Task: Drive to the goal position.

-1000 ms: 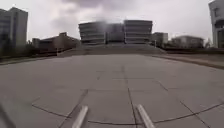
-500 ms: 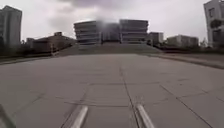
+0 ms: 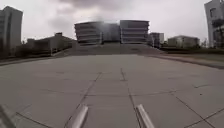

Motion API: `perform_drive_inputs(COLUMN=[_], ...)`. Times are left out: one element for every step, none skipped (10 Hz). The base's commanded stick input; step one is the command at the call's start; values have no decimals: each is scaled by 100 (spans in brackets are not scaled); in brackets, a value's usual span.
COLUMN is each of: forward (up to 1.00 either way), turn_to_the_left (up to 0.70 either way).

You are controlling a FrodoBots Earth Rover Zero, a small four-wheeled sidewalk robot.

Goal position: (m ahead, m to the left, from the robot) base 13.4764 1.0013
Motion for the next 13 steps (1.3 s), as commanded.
perform_drive_inputs(forward=[100, 100, 100, 100, 100, 100, 100, 100, 100, 100, 100, 100, 100], turn_to_the_left=[-27, -27, 0, 0, 0, 0, -6, -27, -27, -27, -24, -6, 0])
